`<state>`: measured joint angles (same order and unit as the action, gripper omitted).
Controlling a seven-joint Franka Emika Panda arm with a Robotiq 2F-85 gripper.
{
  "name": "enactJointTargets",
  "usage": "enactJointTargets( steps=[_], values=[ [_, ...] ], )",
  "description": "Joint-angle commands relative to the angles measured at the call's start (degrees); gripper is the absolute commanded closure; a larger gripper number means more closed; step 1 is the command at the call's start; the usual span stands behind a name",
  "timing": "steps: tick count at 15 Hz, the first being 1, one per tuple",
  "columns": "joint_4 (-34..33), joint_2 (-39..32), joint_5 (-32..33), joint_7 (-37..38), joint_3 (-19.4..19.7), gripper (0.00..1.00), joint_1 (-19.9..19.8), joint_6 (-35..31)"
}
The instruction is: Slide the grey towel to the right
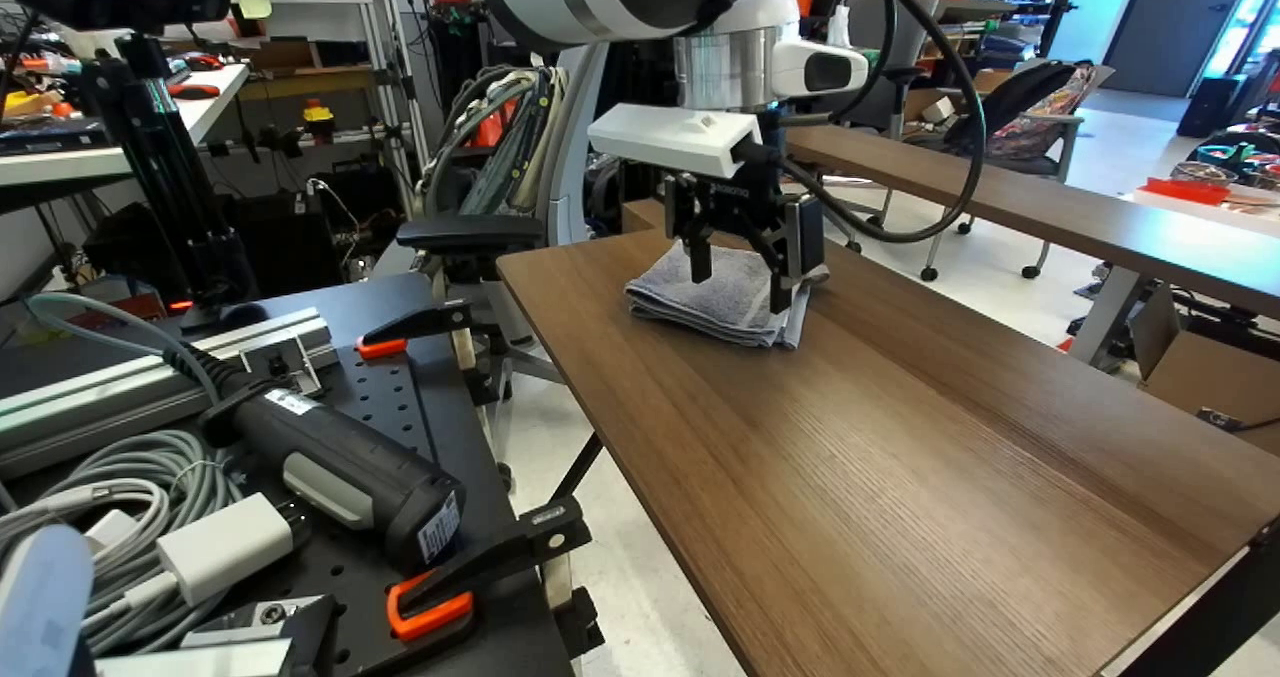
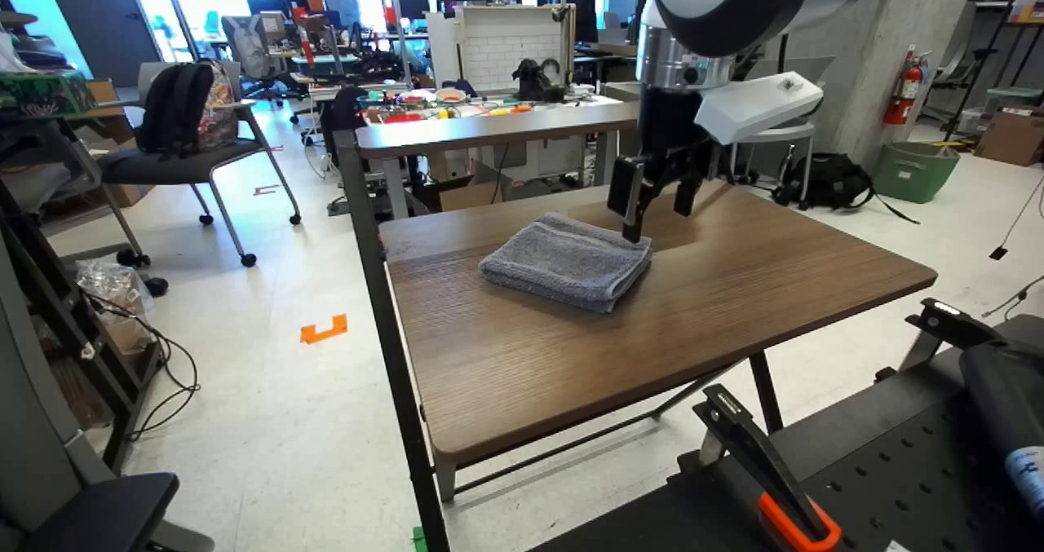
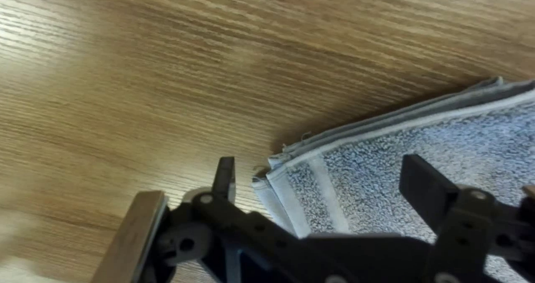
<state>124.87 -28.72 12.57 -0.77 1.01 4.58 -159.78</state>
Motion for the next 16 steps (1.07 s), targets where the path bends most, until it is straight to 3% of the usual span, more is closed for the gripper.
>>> enactJointTargets(
  steps=[1, 16],
  values=[
    [-2.30, -2.55, -4.72, -4.21, -3.80, 0.00, -3.27, 1.86],
    [-13.07, -11.24, -5.35, -5.63, -6.68, 0.00, -1.97, 5.56]
  ],
)
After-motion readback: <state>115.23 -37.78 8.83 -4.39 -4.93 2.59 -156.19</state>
